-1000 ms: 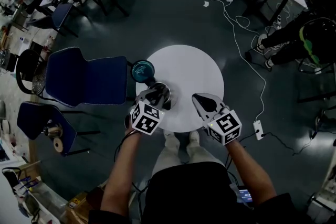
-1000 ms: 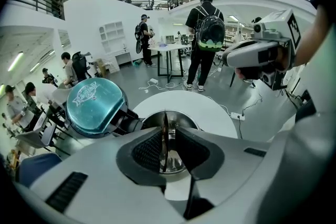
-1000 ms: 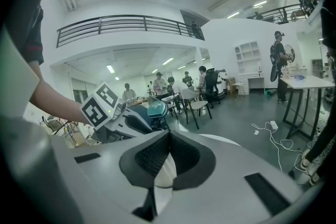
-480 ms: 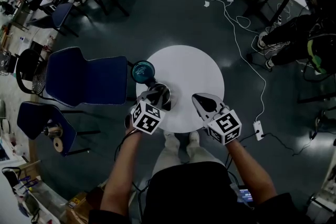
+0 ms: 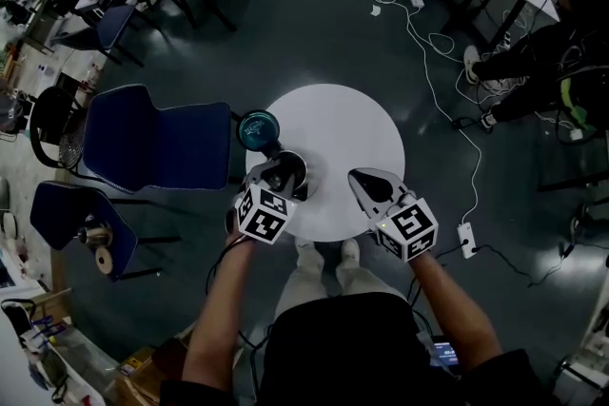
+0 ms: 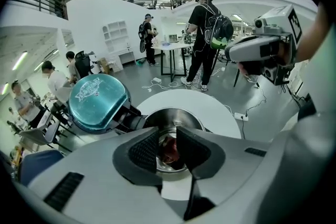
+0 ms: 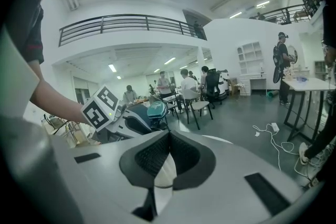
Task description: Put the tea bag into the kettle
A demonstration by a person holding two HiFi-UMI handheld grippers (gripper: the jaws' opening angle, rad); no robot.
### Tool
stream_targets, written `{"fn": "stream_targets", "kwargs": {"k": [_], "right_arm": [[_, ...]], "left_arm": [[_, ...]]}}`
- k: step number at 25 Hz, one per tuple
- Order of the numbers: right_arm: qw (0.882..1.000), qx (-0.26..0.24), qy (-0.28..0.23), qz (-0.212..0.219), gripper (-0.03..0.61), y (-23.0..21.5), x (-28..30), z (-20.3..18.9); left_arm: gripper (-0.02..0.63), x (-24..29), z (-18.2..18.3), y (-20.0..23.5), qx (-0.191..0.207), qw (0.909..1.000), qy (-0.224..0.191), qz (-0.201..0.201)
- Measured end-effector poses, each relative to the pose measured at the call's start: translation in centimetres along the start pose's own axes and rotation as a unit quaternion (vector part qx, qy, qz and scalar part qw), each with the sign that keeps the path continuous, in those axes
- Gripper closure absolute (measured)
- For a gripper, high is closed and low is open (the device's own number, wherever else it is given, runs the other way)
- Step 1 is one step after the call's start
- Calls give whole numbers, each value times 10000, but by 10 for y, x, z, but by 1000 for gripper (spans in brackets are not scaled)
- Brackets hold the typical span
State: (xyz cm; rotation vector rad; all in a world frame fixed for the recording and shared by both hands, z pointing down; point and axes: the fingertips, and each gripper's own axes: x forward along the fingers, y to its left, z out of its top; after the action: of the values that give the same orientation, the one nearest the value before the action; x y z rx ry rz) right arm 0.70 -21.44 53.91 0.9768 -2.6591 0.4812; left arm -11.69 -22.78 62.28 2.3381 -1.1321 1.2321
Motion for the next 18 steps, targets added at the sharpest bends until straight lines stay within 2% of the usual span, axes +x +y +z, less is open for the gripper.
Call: {"fn": "stream_targets", "kwargs": {"k": [5,10,15,18], "right_arm": [[9999,-102,-34,108,561,8,-4,5],[9991,-317,-124,268,561,17,-6,23],[9969,-574,-347,413,561,24,-11,51],[9956,-660,-447,494,561,30,-17,61]], "left_arm": [[512,-19,8,0,-197,9994,-232,177],[512,-51,21,0,-387,9960,-630,502],[549,-92,36,2,-484,9891,-1048,914],[566,-116,44,0,-694,9825,-1341,1094]]}}
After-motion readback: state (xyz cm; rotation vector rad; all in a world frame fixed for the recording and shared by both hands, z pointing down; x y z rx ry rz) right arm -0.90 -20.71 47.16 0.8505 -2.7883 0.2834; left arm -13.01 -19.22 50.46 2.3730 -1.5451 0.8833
